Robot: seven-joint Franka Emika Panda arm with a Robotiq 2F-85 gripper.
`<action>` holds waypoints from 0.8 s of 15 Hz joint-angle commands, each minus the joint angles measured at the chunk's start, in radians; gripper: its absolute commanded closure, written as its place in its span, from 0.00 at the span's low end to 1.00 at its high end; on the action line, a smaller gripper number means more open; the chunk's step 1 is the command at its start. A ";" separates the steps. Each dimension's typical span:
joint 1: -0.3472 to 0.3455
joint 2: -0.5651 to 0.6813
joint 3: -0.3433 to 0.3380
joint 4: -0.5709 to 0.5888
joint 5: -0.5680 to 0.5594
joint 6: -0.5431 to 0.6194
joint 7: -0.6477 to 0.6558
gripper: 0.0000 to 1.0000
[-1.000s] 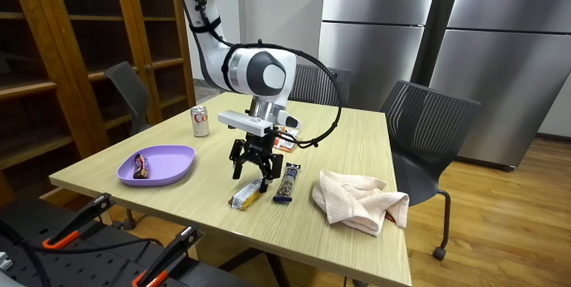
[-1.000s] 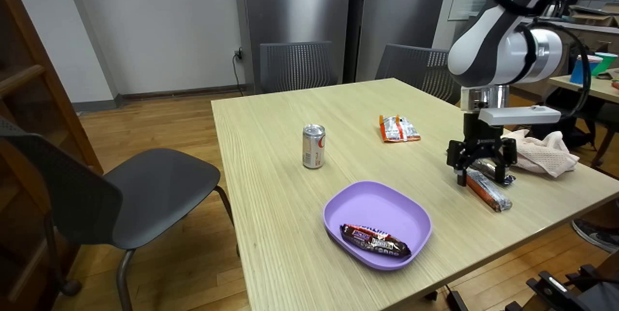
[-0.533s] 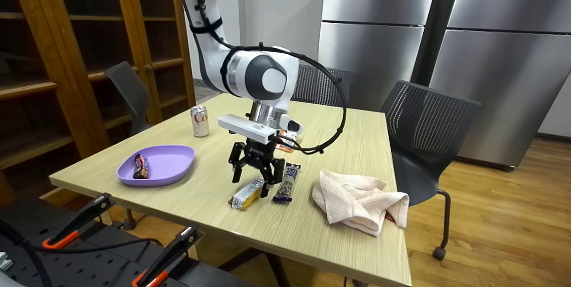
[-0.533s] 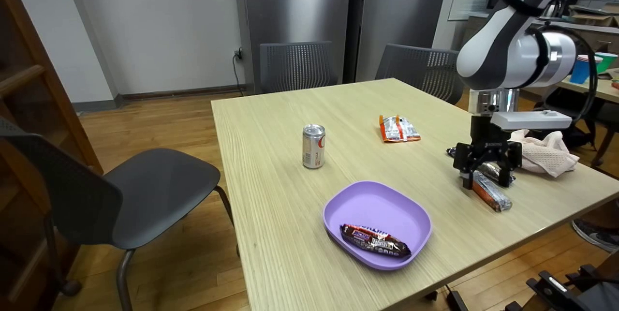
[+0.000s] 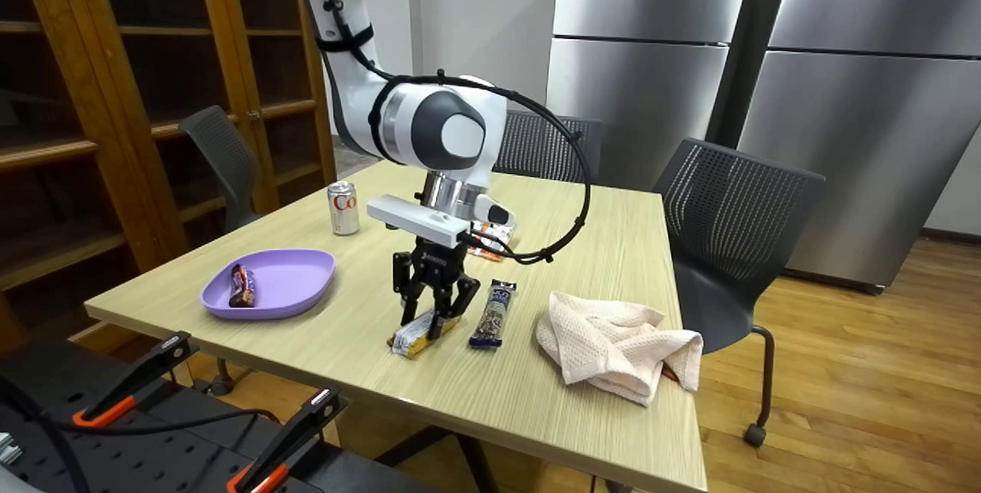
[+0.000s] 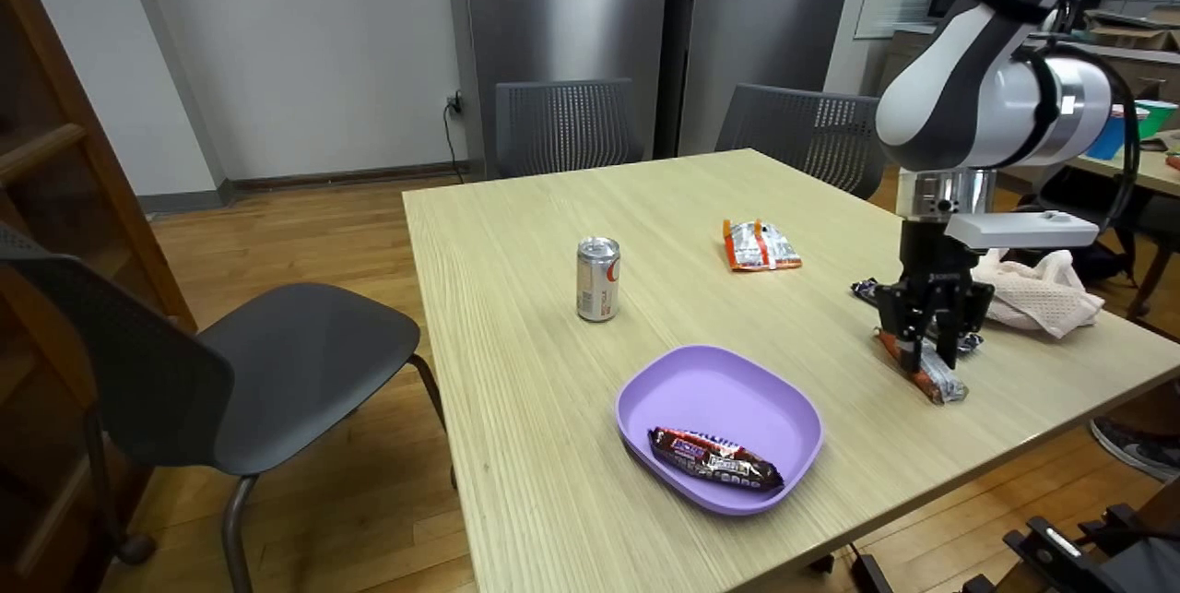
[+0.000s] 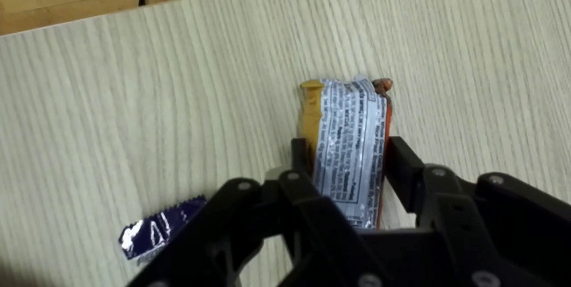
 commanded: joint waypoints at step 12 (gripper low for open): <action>0.038 -0.192 0.023 -0.178 -0.029 0.072 -0.006 0.83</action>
